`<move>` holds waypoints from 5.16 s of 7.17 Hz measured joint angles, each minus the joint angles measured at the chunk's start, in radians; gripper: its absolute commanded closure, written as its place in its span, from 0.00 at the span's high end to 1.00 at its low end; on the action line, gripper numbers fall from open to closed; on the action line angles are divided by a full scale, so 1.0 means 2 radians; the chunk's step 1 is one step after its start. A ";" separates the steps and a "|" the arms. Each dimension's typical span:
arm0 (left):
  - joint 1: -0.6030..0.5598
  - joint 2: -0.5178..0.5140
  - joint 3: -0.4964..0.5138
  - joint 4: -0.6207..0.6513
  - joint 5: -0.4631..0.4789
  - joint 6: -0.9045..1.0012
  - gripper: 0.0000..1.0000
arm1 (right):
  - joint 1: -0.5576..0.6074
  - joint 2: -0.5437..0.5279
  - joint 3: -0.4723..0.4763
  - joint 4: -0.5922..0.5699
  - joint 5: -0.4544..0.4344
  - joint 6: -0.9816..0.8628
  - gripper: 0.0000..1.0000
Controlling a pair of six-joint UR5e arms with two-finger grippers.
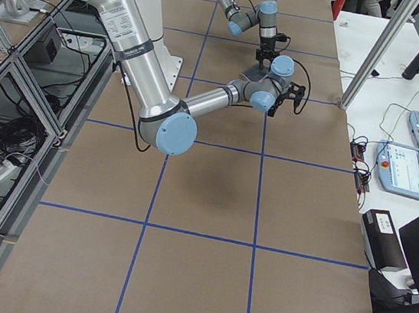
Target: Fold towel twice with both arms
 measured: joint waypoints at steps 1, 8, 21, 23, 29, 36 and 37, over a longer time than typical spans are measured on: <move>-0.002 -0.008 0.016 -0.006 0.000 0.001 1.00 | 0.004 0.001 0.000 0.000 0.001 -0.001 1.00; -0.030 -0.047 0.085 -0.012 0.000 0.035 1.00 | 0.021 0.002 0.001 -0.002 0.009 -0.010 1.00; -0.299 0.056 -0.090 0.402 -0.032 0.832 1.00 | 0.280 -0.072 0.001 -0.354 -0.006 -0.715 1.00; -0.366 0.108 -0.109 0.408 -0.100 0.971 1.00 | 0.344 -0.106 0.003 -0.375 0.039 -0.811 1.00; -0.410 0.288 -0.113 0.259 -0.156 1.041 1.00 | 0.399 -0.282 0.080 -0.327 0.049 -0.873 1.00; -0.441 0.410 -0.309 0.463 -0.193 1.042 1.00 | 0.400 -0.300 0.079 -0.304 0.092 -0.840 1.00; -0.441 0.411 -0.304 0.468 -0.192 1.041 1.00 | 0.400 -0.301 0.080 -0.304 0.095 -0.828 1.00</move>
